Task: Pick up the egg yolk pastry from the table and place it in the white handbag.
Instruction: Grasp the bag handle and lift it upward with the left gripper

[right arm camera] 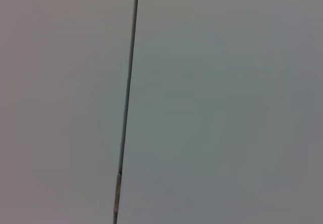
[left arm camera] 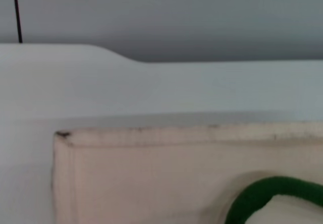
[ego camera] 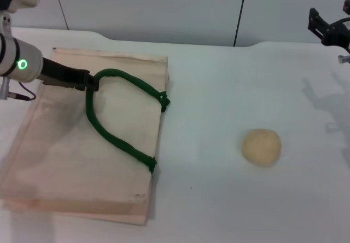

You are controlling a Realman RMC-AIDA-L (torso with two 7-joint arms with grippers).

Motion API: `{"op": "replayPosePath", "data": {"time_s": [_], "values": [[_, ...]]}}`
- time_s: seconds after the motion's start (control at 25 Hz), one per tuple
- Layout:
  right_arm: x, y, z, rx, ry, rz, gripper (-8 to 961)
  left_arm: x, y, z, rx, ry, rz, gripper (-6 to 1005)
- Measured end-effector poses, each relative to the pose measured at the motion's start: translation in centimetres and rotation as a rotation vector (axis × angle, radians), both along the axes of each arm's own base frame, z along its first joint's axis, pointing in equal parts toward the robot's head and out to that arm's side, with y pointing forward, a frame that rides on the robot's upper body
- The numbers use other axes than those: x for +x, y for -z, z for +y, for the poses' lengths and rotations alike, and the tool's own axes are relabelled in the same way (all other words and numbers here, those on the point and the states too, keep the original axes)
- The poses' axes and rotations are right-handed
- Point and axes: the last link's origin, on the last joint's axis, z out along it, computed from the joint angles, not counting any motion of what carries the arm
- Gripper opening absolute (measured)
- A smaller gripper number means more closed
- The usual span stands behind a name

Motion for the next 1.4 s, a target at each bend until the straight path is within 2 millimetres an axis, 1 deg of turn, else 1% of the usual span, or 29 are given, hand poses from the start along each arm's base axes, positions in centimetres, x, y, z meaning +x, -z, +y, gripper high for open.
{"op": "replayPosePath", "data": {"time_s": [0.44, 0.96, 1.2, 1.4], "values": [[0.08, -0.18, -0.23, 0.005, -0.001, 0.001, 769, 0.17, -0.04, 0.25, -0.027, -0.003, 0.035, 359], [0.13, -0.09, -0.3, 0.001, -0.001, -0.003, 769, 0.07, -0.3, 0.44, -0.013, -0.005, 0.044, 359], [-0.28, 0.03, -0.42, -0.002, -0.014, 0.001, 769, 0.0, -0.36, 0.6, 0.0, -0.001, 0.049, 272], [-0.64, -0.23, -0.67, 0.006, -0.027, 0.004, 769, -0.02, -0.36, 0.73, 0.007, 0.002, 0.053, 265]]}}
